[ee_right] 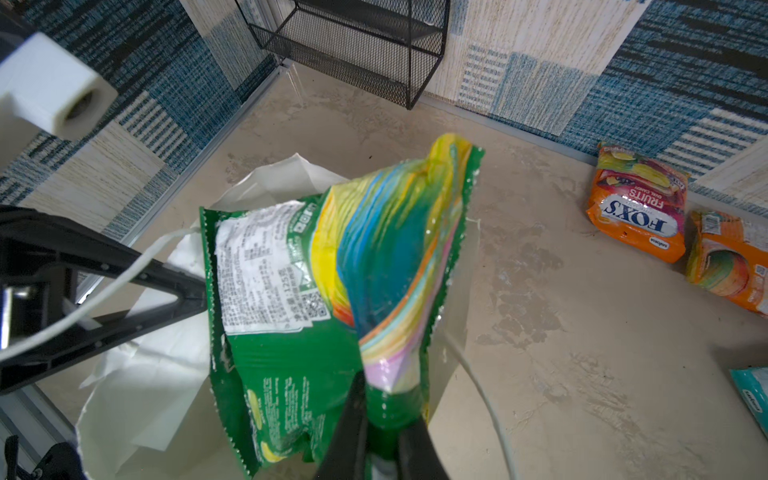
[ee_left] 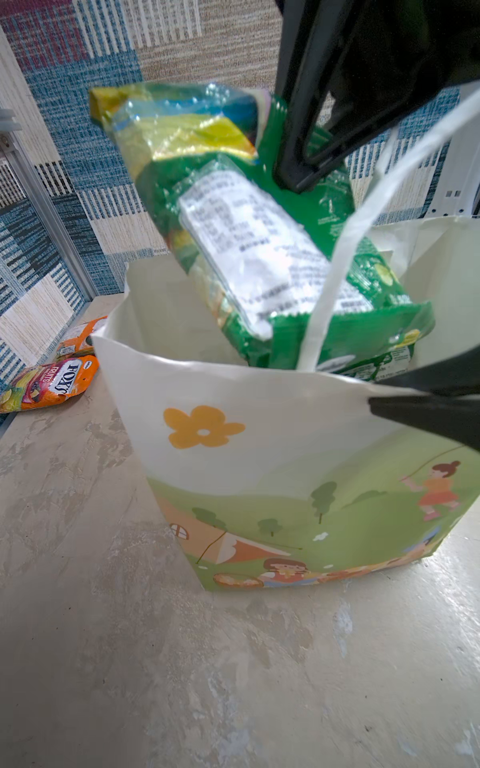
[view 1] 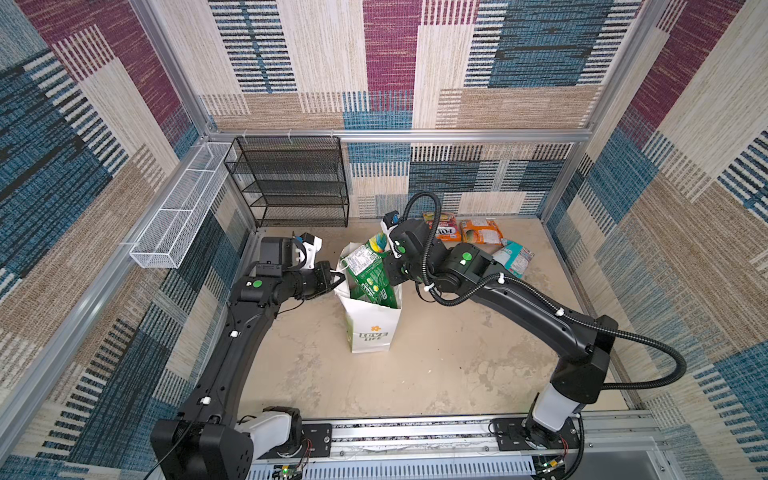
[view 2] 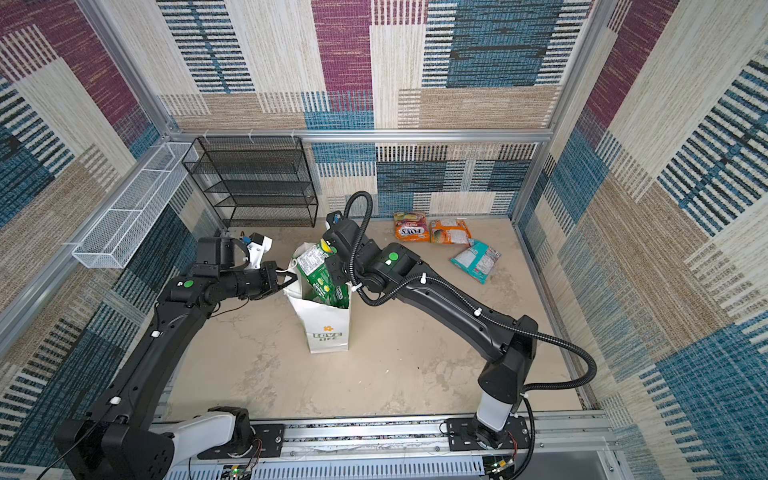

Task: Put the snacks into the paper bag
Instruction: 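Carry the green rainbow packet over the bag and lower it inside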

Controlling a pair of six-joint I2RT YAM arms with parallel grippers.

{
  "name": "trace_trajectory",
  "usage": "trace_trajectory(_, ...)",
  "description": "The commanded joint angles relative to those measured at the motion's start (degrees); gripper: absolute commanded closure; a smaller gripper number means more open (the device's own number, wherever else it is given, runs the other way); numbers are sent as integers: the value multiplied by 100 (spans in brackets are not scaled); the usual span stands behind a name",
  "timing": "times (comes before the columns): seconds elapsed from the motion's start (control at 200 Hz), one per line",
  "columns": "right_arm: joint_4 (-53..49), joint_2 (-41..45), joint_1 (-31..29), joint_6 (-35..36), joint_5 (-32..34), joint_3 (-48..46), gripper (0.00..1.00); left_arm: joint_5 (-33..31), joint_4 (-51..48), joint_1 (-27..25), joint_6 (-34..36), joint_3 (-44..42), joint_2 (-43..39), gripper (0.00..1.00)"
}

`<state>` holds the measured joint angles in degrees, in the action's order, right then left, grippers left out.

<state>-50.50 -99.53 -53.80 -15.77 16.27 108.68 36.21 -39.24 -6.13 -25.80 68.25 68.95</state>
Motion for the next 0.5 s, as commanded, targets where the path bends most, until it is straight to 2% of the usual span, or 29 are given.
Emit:
trace_trajectory(0.0, -285, -187, -78, 83, 286, 228, 100, 150, 358, -3, -47, 7, -27, 100)
trace_trajectory(0.165, -610, -467, -136, 125, 478, 410, 100, 143, 360, -2, -46, 9, -30, 100)
trace_trajectory(0.496, -651, -876, -144, 320, 249, 649, 99, 140, 349, -2, -45, 9, -14, 100)
